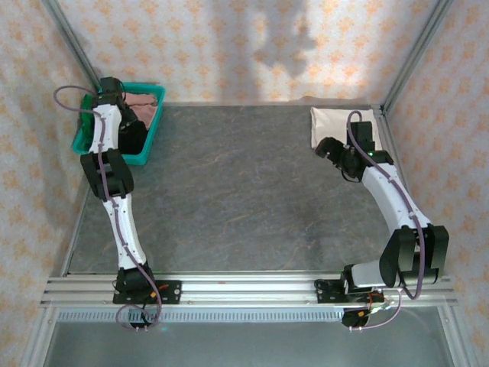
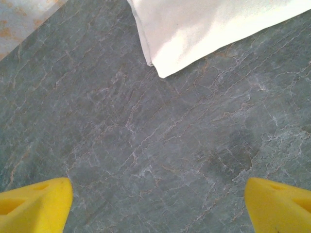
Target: Fold and stack the t-shirts
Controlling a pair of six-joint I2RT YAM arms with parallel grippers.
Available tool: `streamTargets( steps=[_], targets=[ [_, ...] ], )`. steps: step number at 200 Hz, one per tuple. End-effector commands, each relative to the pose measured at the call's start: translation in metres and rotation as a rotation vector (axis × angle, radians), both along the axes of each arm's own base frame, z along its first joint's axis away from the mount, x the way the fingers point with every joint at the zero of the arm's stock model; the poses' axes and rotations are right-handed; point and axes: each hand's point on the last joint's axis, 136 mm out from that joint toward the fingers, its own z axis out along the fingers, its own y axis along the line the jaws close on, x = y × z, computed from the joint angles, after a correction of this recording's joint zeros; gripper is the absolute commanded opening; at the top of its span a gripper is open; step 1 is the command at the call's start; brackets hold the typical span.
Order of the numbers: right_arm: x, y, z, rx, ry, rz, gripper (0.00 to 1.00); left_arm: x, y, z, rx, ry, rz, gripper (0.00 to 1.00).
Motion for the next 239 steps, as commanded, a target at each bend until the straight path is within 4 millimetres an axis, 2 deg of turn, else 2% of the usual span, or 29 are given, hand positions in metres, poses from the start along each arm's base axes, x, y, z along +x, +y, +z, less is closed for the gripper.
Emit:
streamTargets(
  steps=[1,22,47,80,95,120,137,139,141,147,160,186,199,210,219,227,236,239],
  targets=[
    [-0.001,0.005,0.007,0.006,-0.043,0.033,0.9,-0.013,-0.023,0.017,-0.058,0.028,-0.011,0.25],
    [0.0,0.005,0.006,0.003,-0.041,0.038,0.89,-0.021,-0.022,0.041,-0.014,0.008,-0.003,0.15],
    [0.001,0.008,0.004,0.01,-0.041,0.047,0.87,-0.034,-0.022,0.084,0.05,-0.031,0.004,0.0],
    [0.003,0.012,0.004,0.036,-0.048,0.058,0.87,-0.053,-0.028,0.149,0.146,-0.108,0.009,0.0],
    [0.003,0.015,0.006,0.051,-0.055,0.065,0.87,-0.062,-0.033,0.186,0.179,-0.173,0.01,0.0],
    [0.003,0.021,0.012,0.077,-0.078,0.086,0.87,-0.079,-0.048,0.251,0.233,-0.305,0.003,0.0],
    [0.003,0.026,0.017,0.103,-0.098,0.105,0.87,-0.089,-0.061,0.288,0.246,-0.397,0.001,0.0],
    [0.003,0.027,0.018,0.106,-0.101,0.108,0.87,-0.088,-0.064,0.29,0.241,-0.407,-0.002,0.0],
    [0.003,0.027,0.018,0.11,-0.103,0.11,0.87,-0.094,-0.069,0.303,0.241,-0.439,-0.009,0.0],
    [0.004,0.029,0.02,0.119,-0.111,0.117,0.87,-0.096,-0.084,0.318,0.224,-0.49,-0.041,0.0],
    [0.004,0.033,0.027,0.142,-0.138,0.131,0.86,-0.097,-0.127,0.347,0.192,-0.584,-0.152,0.0],
    [0.004,0.042,0.049,0.189,-0.208,0.166,0.85,-0.113,-0.238,0.394,0.048,-0.759,-0.436,0.0],
    [0.003,0.046,0.06,0.209,-0.246,0.183,0.85,-0.123,-0.294,0.407,-0.069,-0.819,-0.603,0.0],
    [0.001,0.048,0.067,0.222,-0.276,0.189,0.85,-0.128,-0.321,0.405,-0.175,-0.839,-0.679,0.0],
    [-0.001,0.049,0.072,0.23,-0.296,0.192,0.84,-0.124,-0.328,0.395,-0.236,-0.836,-0.686,0.0],
    [-0.002,0.049,0.074,0.233,-0.306,0.194,0.84,-0.118,-0.327,0.377,-0.241,-0.808,-0.664,0.0],
    [-0.004,0.05,0.073,0.234,-0.305,0.196,0.84,-0.108,-0.315,0.343,-0.213,-0.74,-0.594,0.0],
    [-0.004,0.049,0.072,0.232,-0.301,0.195,0.84,-0.105,-0.311,0.331,-0.208,-0.717,-0.571,0.06]
  ],
)
